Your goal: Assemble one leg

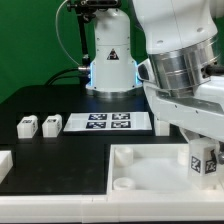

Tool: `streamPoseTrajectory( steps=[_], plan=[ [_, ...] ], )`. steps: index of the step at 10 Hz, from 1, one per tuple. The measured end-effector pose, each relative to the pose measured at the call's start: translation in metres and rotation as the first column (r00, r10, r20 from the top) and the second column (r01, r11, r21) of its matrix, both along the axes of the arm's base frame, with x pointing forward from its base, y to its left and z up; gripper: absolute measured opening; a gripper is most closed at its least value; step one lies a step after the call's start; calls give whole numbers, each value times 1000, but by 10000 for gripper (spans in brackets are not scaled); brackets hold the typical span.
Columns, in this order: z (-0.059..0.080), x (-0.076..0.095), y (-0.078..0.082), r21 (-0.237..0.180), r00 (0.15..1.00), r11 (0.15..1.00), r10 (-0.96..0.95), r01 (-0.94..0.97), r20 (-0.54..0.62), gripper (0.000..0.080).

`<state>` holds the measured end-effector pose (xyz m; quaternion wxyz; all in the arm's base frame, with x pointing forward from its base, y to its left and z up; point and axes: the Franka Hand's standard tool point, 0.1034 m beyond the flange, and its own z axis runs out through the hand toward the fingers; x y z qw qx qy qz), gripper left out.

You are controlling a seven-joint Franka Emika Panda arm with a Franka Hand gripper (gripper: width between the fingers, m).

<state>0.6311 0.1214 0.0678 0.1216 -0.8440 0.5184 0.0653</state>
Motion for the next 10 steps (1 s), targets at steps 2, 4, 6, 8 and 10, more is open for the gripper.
streamPoseTrajectory(
  steps=[2,4,6,8,10],
  plan=[
    [-6,-9,0,-36,917,919,393,-392,62,610],
    [-6,-8,-2,-48,864,869,494,-492,93,646],
    [-6,-8,-3,-83,735,746,665,-660,132,646],
    [-4,-4,-4,-198,405,423,906,-884,124,649],
    [-1,-2,-3,-236,199,226,971,-945,131,649]
  ],
)
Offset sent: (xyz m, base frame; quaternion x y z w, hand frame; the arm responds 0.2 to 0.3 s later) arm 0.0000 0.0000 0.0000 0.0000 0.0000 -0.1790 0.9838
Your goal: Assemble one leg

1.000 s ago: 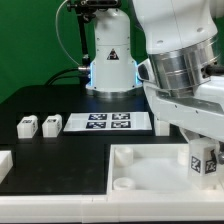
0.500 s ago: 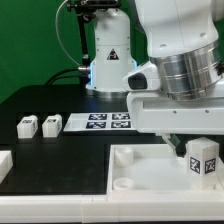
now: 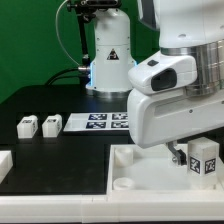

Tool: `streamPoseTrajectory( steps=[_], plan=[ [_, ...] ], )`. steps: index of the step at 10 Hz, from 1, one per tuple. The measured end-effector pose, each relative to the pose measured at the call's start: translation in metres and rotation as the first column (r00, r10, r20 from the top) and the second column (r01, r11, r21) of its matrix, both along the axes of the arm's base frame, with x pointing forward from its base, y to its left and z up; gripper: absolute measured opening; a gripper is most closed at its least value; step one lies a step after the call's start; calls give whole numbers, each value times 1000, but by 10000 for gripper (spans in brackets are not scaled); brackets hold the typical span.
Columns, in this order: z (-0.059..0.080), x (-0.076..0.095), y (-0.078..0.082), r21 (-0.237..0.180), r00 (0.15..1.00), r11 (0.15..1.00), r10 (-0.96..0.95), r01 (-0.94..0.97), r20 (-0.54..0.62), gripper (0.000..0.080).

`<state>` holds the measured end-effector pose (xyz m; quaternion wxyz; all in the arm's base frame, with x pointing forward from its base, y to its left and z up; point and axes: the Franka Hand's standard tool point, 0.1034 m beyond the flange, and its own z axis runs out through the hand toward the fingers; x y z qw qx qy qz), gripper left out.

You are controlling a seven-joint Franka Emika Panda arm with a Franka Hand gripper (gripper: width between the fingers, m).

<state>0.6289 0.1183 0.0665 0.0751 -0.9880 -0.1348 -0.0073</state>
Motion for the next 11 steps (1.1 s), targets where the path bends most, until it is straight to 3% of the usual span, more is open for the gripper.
streamPoseTrajectory(
  steps=[1,2,3,4,5,6,8,11],
  plan=[
    [-1,0,-1,-2,995,995,103,-103,14,649],
    [-1,-1,-1,1,998,998,57,-57,7,649],
    [-2,-1,-1,0,998,998,60,-60,7,552],
    [-2,-1,0,7,998,998,-57,57,-12,552],
    [-2,-1,0,3,986,986,-167,167,-30,357],
    [-2,-1,-3,-4,967,968,-252,252,-42,299],
    [-1,-1,-1,-13,903,906,-423,423,-68,299],
    [-1,3,-12,-72,669,677,-735,732,-111,300]
  ],
)
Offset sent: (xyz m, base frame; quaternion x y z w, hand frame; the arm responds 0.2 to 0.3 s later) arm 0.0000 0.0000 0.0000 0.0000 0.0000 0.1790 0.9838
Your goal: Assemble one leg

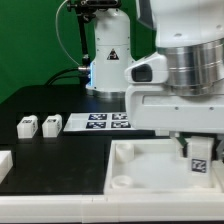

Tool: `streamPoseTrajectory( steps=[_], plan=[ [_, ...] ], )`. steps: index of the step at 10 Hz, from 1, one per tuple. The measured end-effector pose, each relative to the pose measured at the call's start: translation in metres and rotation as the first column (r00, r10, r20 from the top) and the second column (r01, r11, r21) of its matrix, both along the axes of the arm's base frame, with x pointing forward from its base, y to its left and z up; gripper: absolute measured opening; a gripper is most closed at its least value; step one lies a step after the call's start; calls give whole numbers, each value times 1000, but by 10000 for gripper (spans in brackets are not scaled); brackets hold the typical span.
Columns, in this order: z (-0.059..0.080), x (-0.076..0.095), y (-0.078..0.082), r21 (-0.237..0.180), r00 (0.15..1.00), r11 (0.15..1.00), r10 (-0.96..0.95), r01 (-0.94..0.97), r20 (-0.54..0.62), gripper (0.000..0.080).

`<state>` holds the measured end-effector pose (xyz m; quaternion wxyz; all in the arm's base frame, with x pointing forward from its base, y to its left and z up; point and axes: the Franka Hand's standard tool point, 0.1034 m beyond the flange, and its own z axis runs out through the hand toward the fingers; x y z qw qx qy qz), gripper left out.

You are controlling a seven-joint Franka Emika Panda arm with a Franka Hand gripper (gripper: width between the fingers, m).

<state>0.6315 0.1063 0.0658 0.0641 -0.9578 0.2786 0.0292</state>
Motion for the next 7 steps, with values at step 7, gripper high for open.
streamPoseTrajectory(
  steps=[7],
  plan=[
    [-3,-3,-19,-89,958,955,-287,284,-23,425]
  ],
)
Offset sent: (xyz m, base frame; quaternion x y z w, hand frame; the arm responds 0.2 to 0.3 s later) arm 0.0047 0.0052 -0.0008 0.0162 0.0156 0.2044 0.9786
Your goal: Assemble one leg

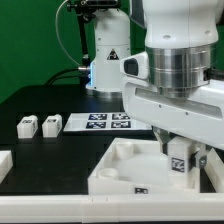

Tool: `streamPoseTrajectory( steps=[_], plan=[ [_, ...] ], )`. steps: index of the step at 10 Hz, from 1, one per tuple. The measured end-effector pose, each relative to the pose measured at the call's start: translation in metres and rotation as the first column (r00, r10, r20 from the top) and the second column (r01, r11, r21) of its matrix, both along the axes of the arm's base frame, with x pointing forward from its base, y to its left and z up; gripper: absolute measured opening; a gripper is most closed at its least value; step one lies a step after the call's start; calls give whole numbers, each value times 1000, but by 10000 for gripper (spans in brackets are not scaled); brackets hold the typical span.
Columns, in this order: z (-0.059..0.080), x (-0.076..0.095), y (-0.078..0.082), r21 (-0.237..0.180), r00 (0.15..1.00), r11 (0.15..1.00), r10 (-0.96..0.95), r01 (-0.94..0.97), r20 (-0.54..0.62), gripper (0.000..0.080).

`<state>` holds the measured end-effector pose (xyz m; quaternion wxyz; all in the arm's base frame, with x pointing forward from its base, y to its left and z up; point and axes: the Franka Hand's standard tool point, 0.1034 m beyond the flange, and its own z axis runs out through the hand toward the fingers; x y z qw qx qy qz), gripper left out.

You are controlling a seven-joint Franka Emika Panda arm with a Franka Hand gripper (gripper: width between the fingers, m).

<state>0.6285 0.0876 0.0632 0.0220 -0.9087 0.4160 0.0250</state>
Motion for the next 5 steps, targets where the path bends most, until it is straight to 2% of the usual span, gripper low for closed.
streamPoseTrajectory(
  steps=[1,2,3,5],
  plan=[
    [0,0,0,0,1000,1000,0,0,0,566],
    [0,0,0,0,1000,1000,1,-1,-1,631],
    [0,0,1,0,1000,1000,1,-1,0,631],
    [13,-7,8,12,999,1000,10,-10,32,649]
  ],
)
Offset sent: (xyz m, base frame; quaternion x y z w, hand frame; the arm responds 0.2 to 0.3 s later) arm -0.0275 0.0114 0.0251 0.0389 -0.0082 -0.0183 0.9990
